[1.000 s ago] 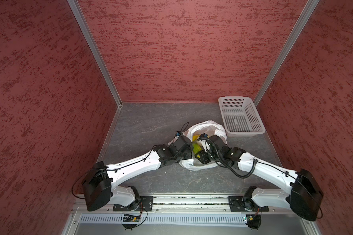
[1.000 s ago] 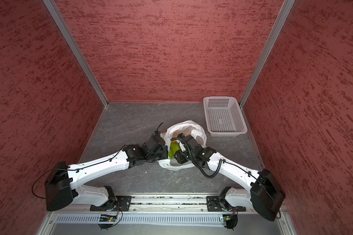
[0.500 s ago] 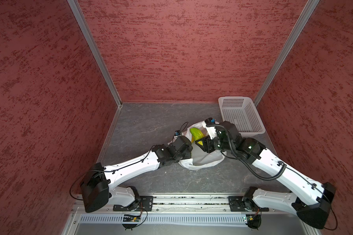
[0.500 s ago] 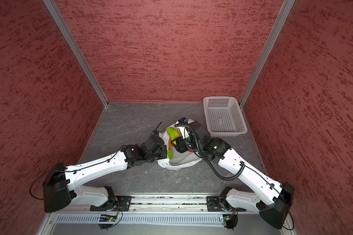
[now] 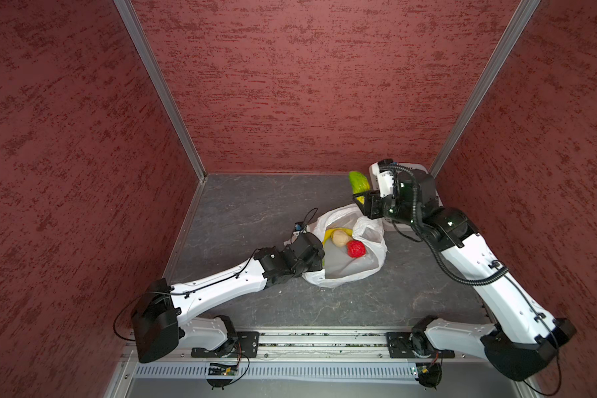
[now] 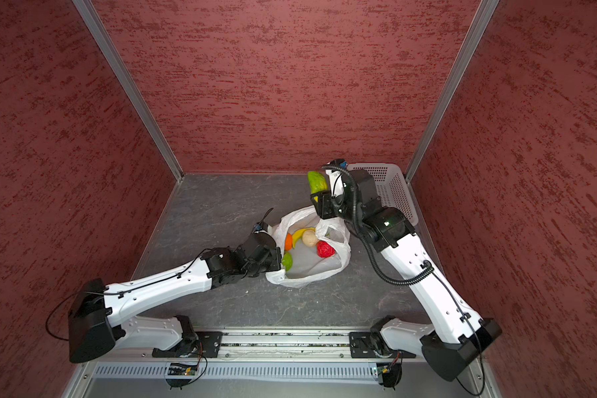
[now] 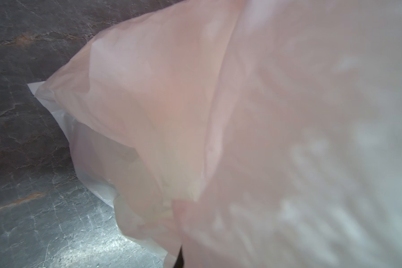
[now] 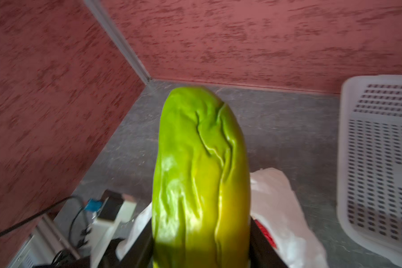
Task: Untie the knot of the plastic bag and take out the fruit
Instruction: Place the fruit in the basket.
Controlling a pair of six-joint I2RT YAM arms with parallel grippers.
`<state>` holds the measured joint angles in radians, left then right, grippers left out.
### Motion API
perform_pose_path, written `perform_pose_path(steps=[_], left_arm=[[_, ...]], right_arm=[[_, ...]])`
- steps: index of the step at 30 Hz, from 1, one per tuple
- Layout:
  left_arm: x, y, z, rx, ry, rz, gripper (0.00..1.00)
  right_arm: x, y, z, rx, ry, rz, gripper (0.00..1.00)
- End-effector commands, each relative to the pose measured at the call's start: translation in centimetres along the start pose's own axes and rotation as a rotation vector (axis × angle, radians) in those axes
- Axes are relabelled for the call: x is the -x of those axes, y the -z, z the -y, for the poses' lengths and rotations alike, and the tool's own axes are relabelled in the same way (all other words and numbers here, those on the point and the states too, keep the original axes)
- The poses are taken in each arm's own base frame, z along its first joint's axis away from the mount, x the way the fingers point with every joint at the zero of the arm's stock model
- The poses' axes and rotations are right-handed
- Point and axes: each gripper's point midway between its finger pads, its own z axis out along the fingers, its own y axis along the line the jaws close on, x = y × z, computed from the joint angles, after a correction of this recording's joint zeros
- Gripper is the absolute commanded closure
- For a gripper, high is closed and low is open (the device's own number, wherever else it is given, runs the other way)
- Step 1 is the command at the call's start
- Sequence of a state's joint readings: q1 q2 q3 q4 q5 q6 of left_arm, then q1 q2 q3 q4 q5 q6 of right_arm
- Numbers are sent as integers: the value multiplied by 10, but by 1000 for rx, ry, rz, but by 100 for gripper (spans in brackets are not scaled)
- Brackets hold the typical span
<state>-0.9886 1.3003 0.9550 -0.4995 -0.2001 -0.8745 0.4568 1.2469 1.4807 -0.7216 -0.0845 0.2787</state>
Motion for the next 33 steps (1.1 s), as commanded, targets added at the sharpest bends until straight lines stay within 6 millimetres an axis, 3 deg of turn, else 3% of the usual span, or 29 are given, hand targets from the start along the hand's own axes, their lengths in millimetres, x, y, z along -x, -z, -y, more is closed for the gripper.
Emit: perform_pose_path(steps=[1, 9, 11, 17, 23, 33], left_arm=[[-1, 4, -2, 0, -26, 15, 100], [-4, 2, -2, -3, -41, 8, 100], [-4, 0, -2, -6, -43, 5, 100], [0, -1, -1, 1, -60, 2, 100], [4, 1, -8, 16, -45, 6, 100], [9, -3, -11, 11, -26, 2, 100]], right_arm=[[11, -17, 50, -109, -48, 38, 61], [10, -65, 172, -274, -227, 84, 61], [2, -86, 204, -320, -252, 64, 61], [-22, -138, 271, -422, -273, -26, 61], [-56, -175, 312, -462, -335, -136, 57], [-75, -192, 327, -489, -346, -238, 36]])
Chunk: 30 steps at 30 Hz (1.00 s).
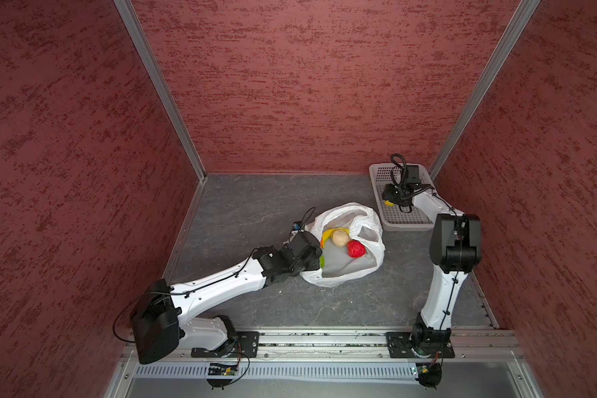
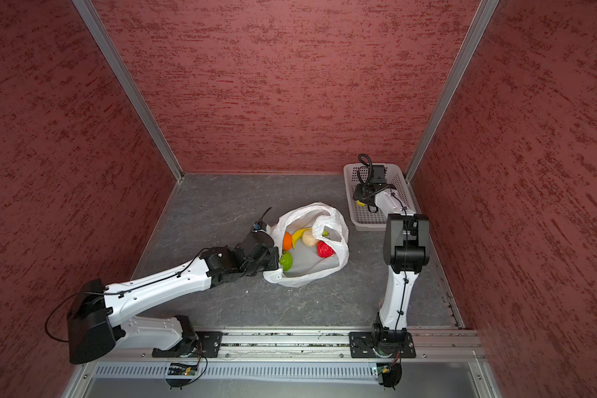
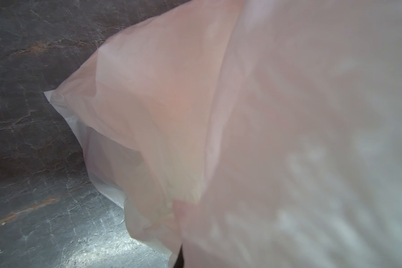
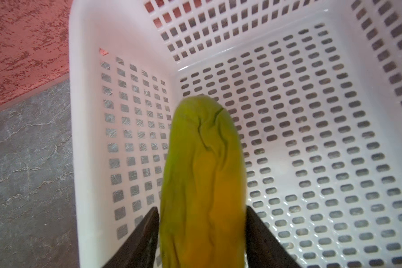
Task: Untie the knot of the plastic bag and take out the fruit
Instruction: Place the fruit in the basket.
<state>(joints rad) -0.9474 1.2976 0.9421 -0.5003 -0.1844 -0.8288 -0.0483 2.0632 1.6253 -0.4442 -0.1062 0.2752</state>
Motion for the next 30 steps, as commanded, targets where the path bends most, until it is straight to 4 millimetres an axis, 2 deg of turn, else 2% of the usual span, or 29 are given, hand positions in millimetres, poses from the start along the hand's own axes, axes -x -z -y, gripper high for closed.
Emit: perform_pose_path(steps=[1, 4, 7, 11, 14, 19, 23, 27, 30], left_arm=[[3, -1, 1, -13, -7, -1, 100], [5, -4, 2, -10, -15, -7, 100], [8, -1, 1, -7, -15, -6, 100], [6, 1, 0, -15, -22, -11, 100], [4, 0, 0, -19, -30, -19, 100], [5, 0, 1, -24, -33, -16, 100], [6, 3, 1, -20, -35, -8, 100], [7, 8, 2, -27, -36, 7, 100], [9, 11, 3, -32, -36, 18, 100]], right_arm=[[0, 0, 8, -34, 5, -22, 33], [-5, -1, 8, -33, -2, -35, 27], [-3, 8, 1, -1, -6, -28, 20], [3, 37, -12, 49, -9, 8, 2], [4, 64, -24, 102, -4, 36, 2], [-6, 116, -60, 249, 27, 62, 1], [-24, 173, -107, 401, 83, 67, 1], [-50, 242, -157, 532, 163, 81, 2], [-78, 280, -190, 626, 216, 55, 4]])
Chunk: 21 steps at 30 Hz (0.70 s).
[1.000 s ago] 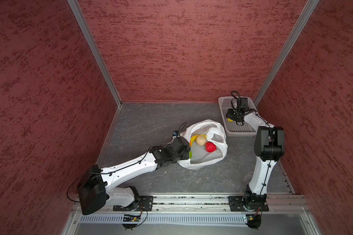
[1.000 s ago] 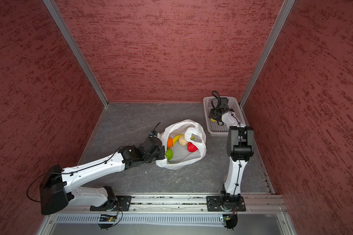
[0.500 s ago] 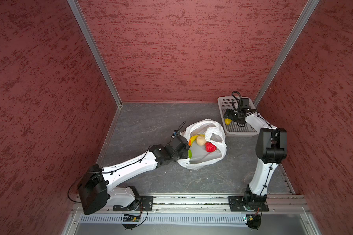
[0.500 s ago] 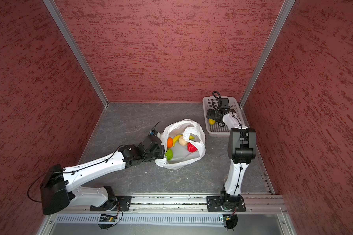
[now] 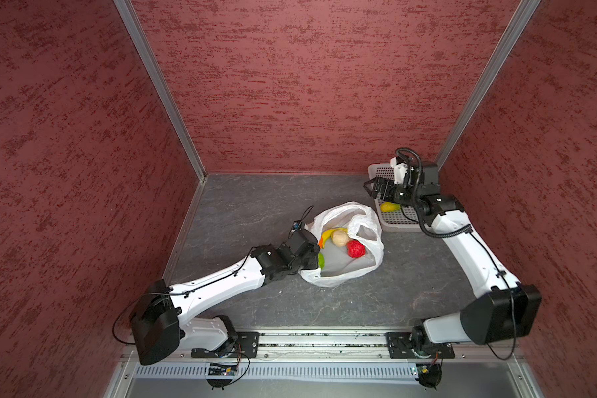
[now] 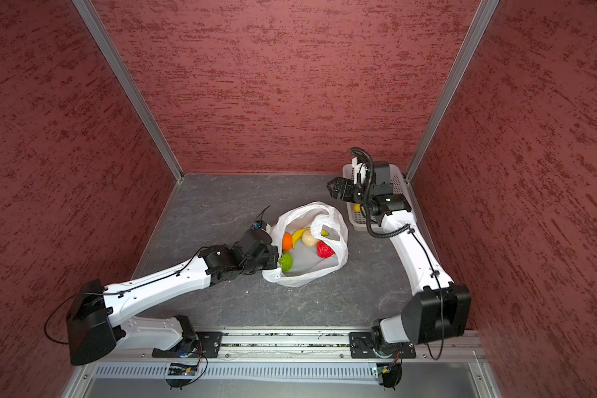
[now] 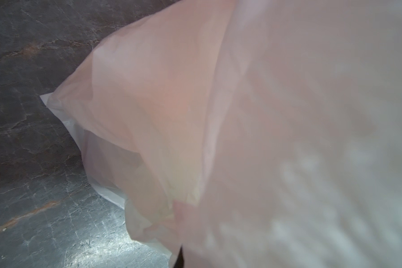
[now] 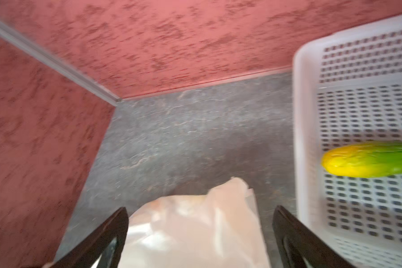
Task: Untie the knot of the plastic bag and take out the fruit
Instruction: Pick up the fruit from the plastic bag.
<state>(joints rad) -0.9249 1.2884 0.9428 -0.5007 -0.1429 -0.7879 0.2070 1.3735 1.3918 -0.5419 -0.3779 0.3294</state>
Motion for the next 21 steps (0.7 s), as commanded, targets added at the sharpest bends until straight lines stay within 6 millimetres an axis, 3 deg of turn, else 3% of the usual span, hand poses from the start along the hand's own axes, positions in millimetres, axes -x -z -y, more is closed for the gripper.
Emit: perform_pose_path(steps=[1, 5, 9, 14, 21], left_arm=[[7, 11, 3, -10, -14, 37, 100], [10, 15, 4, -20, -17, 47, 100], [8, 16, 4, -20, -15, 43, 100], [6, 16, 2, -21, -5, 38, 100], [3, 20, -2, -35, 26, 50, 100]], right_arm=[[-28, 21, -53, 121, 5, -78, 5], [-61, 37, -103, 211, 75, -136, 6], [-96, 42, -127, 267, 119, -205, 7], [-148, 35, -127, 262, 168, -309, 9], [-204, 13, -100, 172, 272, -379, 9]])
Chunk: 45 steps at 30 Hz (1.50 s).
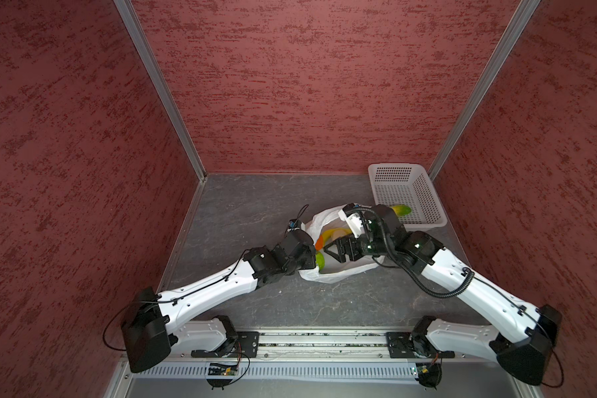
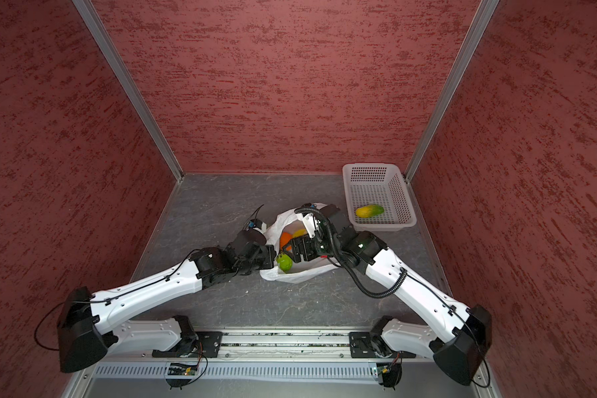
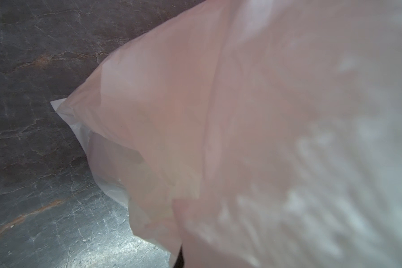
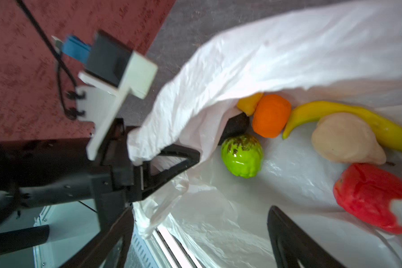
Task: Untie the knot of the plastic bag and take out the fruit
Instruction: Pick up the fruit from the plastic bag.
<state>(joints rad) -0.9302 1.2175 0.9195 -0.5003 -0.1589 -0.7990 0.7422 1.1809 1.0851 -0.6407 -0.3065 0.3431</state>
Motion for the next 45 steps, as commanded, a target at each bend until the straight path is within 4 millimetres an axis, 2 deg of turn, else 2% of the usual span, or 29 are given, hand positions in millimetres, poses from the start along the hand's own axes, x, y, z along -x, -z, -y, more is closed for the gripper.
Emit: perform_pose_path(steps=[1, 7, 13, 17, 23, 28, 31, 39, 45], left_arm=[[-1, 5, -2, -8, 14, 12, 100], [3, 9, 0, -14, 19, 25, 100], [5, 10, 6, -33, 24, 37, 100], [4, 12, 11, -29, -5, 35, 100], [-6, 15, 10, -10, -32, 3, 100], [-36, 8, -8, 52, -36, -88, 100], [-46, 6, -16, 81, -25, -108, 100], [-47, 3, -20, 102, -24, -98, 100], [-48, 4, -22, 106, -24, -95, 100]], right_arm=[[-8, -9, 16, -85, 59, 23, 10], [-35, -37, 45, -173, 89, -31, 15], [-69, -69, 70, -211, 82, -140, 16], [-81, -94, 77, -203, 47, -195, 16], [-76, -120, 79, -193, -12, -192, 15], [-56, -128, 81, -206, -77, -104, 11], [-44, -131, 74, -158, -128, -22, 6], [-29, -148, 64, -88, -146, 18, 2], [-32, -170, 68, -87, -156, -29, 2]])
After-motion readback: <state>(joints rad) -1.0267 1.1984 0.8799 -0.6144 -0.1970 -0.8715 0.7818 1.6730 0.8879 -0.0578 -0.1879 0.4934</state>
